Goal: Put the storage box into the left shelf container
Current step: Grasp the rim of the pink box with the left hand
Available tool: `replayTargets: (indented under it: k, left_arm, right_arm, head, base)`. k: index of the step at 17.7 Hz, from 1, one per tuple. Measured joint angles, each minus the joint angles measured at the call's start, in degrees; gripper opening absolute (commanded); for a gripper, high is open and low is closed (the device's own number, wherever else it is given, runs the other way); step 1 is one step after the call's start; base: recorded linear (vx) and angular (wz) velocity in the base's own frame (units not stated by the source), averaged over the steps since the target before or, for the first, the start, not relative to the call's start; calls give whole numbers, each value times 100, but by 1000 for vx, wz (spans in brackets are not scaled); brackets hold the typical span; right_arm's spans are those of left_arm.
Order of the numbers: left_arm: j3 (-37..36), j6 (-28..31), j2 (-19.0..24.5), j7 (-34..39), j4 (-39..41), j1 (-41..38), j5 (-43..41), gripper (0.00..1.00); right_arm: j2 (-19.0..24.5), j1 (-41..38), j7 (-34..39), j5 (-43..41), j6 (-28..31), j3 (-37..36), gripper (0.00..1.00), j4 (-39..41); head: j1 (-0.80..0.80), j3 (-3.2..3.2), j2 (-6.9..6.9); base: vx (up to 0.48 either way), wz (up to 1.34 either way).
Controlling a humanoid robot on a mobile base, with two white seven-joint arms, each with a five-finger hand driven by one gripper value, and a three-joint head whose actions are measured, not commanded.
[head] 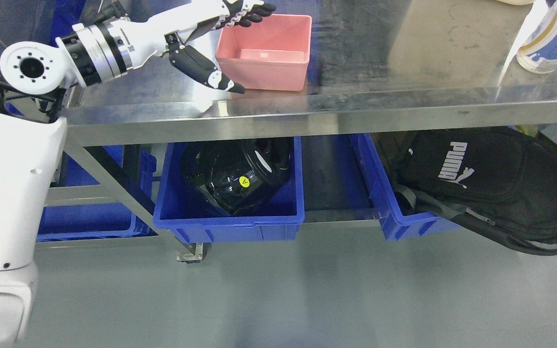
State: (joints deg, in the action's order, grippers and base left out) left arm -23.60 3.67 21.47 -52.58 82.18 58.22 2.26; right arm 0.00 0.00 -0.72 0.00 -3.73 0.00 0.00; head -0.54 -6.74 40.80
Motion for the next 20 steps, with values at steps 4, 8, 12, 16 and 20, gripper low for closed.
replayTargets:
  k: [4, 8, 12, 16, 20]
  left_arm:
    - [-175, 16, -176, -409, -255, 150, -596, 98]
    - [-288, 19, -344, -509, -603, 398, -1111, 89]
    - [-355, 19, -568, -581, -942, 556, -1353, 74]
    - [-349, 19, -795, -592, -1184, 714, -1439, 44]
    - [-200, 19, -991, -812, -1365, 814, -1467, 5]
  right_arm:
    - [0, 0, -3, 0, 0, 0, 100, 0]
    - [0, 0, -4, 0, -1, 0, 100, 0]
    - [0, 0, -9, 0, -1, 0, 100, 0]
    - [0, 1, -28, 0, -1, 0, 100, 0]
    - [0, 1, -34, 0, -1, 0, 100, 0]
  head:
    - [0, 0, 0]
    - [0, 0, -1]
    - [0, 0, -1]
    - [0, 0, -1]
    - [0, 0, -1]
  base:
    - [0, 0]
    - [0, 0]
    - [0, 3]
    - [0, 18]
    - [0, -34]
